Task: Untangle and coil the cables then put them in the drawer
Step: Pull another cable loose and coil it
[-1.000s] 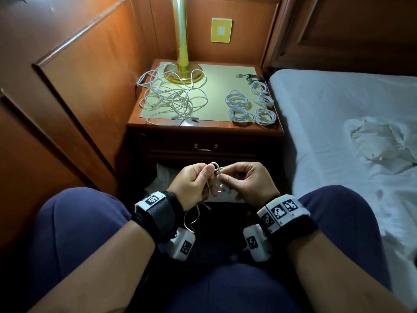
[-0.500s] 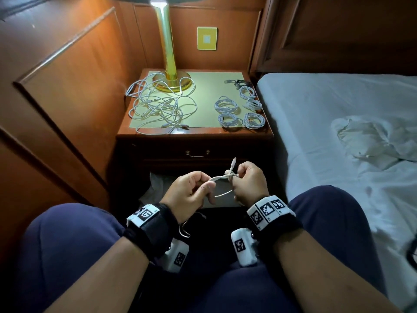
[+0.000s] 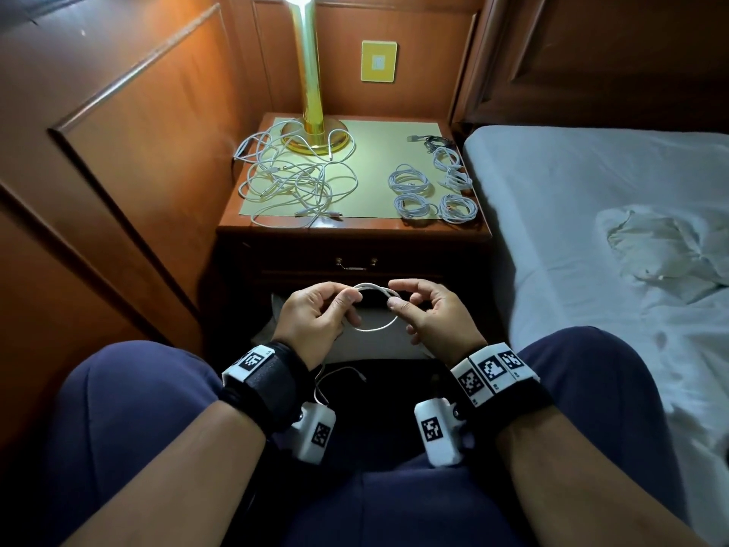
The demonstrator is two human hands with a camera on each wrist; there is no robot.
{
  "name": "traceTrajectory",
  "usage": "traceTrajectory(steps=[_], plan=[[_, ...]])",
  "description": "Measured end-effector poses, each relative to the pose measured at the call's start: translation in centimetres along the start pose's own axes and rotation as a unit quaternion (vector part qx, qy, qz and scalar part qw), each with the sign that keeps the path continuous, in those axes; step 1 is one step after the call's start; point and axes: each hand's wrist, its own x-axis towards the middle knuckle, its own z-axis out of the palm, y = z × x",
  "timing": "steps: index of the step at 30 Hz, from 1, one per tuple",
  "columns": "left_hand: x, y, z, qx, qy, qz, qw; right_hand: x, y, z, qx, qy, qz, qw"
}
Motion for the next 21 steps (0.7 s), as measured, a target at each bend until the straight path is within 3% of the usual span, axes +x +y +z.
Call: traceTrajectory(steps=[4, 11, 16, 21], plan=[[-0.1, 0.1, -0.3, 0.074, -0.003, 0.022, 0.997, -0.3, -0.6, -0.2, -0.008, -0.058, -0.038, 0.998], [0.0, 0.0, -0.4, 0.101, 0.034, 0.028, 0.994, 0.0, -0.6, -0.6, 0.041, -0.15, 0.004, 0.988], [0.2, -0.1, -0.4, 0.105, 0.017, 0.028, 0.994, 0.2, -0.5, -0.9, 0.017, -0.133, 0.006, 0.991], [0.6, -0.6, -0.7, 0.105, -0.012, 0.028, 0.994, 0.2, -0.7, -1.4, 0.117, -0.099, 0.046, 0.987]])
